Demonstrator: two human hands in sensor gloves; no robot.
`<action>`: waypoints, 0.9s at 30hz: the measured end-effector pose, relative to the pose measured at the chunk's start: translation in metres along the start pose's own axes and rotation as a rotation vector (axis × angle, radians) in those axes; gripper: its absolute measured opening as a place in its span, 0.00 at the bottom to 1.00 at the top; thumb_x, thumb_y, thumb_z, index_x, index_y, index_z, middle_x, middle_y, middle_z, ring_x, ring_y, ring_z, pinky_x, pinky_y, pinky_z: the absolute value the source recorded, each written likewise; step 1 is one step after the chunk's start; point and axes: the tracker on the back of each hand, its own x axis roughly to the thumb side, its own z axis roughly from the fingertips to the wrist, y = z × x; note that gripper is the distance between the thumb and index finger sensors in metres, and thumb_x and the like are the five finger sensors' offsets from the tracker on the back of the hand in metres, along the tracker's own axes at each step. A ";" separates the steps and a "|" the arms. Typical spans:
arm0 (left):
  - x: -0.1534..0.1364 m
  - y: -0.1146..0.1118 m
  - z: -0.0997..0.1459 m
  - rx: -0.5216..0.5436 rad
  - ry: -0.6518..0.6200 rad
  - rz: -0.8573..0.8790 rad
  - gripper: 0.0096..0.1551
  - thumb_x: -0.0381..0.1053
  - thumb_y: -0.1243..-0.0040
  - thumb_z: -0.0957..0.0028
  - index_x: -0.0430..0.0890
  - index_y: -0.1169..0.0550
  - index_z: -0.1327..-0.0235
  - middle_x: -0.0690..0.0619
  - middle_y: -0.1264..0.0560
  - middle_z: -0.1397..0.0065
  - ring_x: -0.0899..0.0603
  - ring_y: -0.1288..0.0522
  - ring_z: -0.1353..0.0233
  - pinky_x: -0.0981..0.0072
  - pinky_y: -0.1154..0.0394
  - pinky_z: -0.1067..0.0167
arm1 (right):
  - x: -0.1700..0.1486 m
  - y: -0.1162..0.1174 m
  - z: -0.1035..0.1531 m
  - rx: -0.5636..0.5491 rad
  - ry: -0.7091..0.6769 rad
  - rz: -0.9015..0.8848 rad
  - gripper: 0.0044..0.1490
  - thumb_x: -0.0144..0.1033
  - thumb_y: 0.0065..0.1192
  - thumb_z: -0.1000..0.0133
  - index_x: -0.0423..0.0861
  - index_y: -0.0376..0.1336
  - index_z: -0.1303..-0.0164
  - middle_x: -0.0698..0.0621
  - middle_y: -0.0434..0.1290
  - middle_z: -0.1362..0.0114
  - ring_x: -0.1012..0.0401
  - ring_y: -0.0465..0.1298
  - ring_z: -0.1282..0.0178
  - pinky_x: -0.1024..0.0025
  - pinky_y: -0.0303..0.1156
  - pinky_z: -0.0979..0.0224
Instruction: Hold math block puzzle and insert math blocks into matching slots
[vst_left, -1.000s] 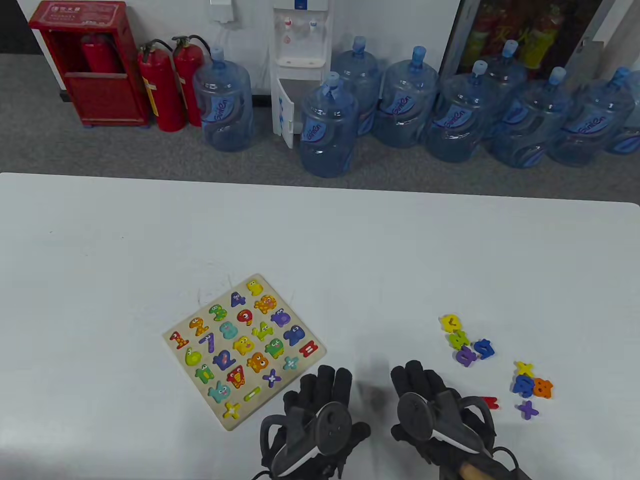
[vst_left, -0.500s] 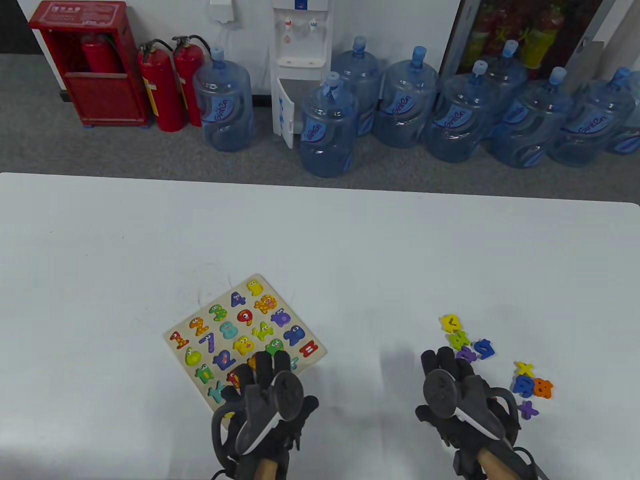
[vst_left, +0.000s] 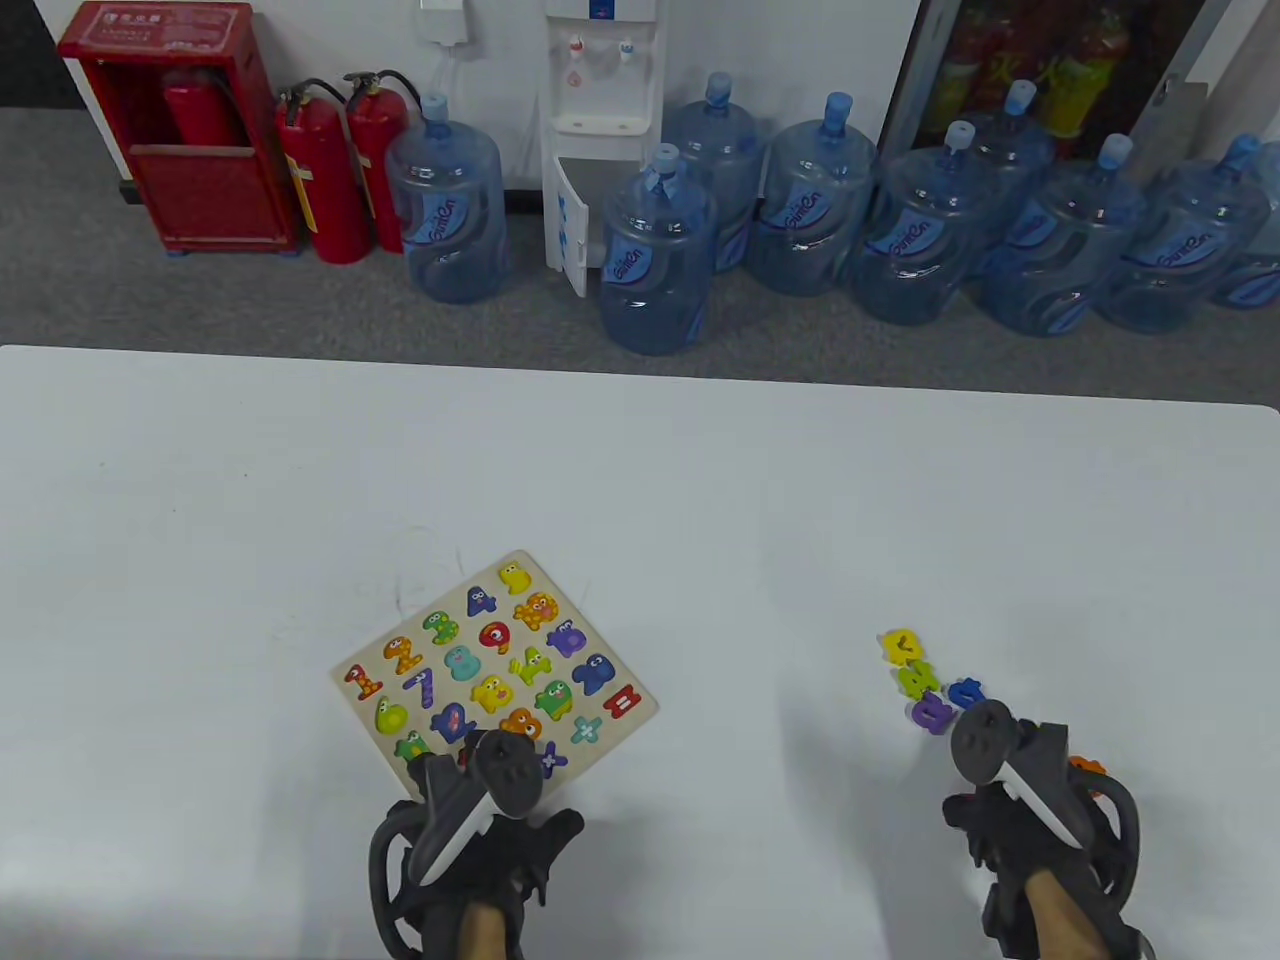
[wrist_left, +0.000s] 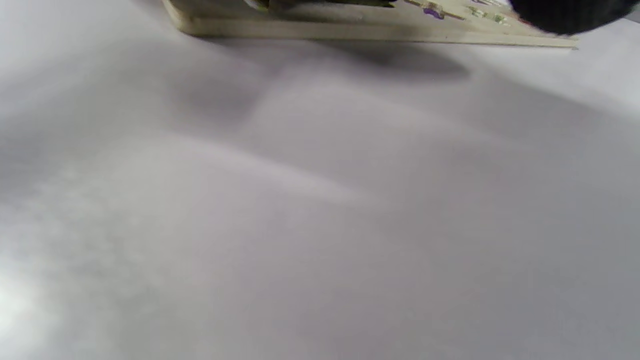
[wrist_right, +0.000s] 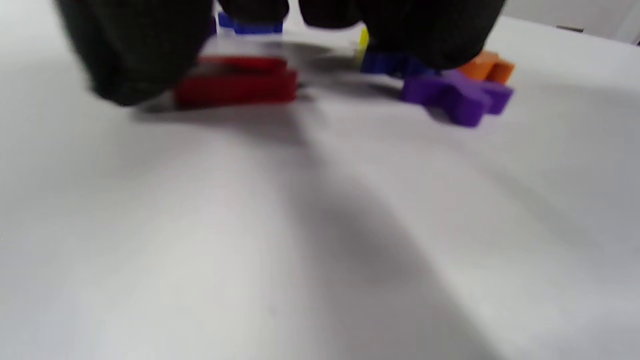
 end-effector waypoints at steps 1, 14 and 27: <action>0.005 -0.001 0.001 -0.006 -0.020 -0.017 0.51 0.73 0.49 0.59 0.62 0.48 0.22 0.59 0.59 0.17 0.23 0.65 0.19 0.21 0.52 0.29 | 0.001 -0.001 0.001 -0.019 -0.008 -0.001 0.48 0.44 0.64 0.61 0.51 0.52 0.28 0.42 0.51 0.22 0.38 0.53 0.24 0.53 0.64 0.29; 0.044 -0.007 0.011 -0.110 -0.269 -0.056 0.44 0.73 0.48 0.60 0.64 0.37 0.26 0.65 0.50 0.18 0.29 0.61 0.17 0.25 0.50 0.27 | 0.035 0.000 0.019 -0.180 -0.140 0.145 0.41 0.35 0.70 0.63 0.48 0.62 0.36 0.44 0.69 0.36 0.49 0.76 0.43 0.67 0.76 0.47; 0.082 -0.017 0.028 -0.131 -0.500 -0.114 0.41 0.74 0.47 0.63 0.61 0.25 0.34 0.65 0.36 0.22 0.30 0.50 0.18 0.27 0.41 0.29 | 0.063 0.003 0.038 -0.235 -0.303 0.190 0.41 0.40 0.69 0.64 0.49 0.64 0.37 0.45 0.71 0.37 0.52 0.78 0.45 0.67 0.77 0.48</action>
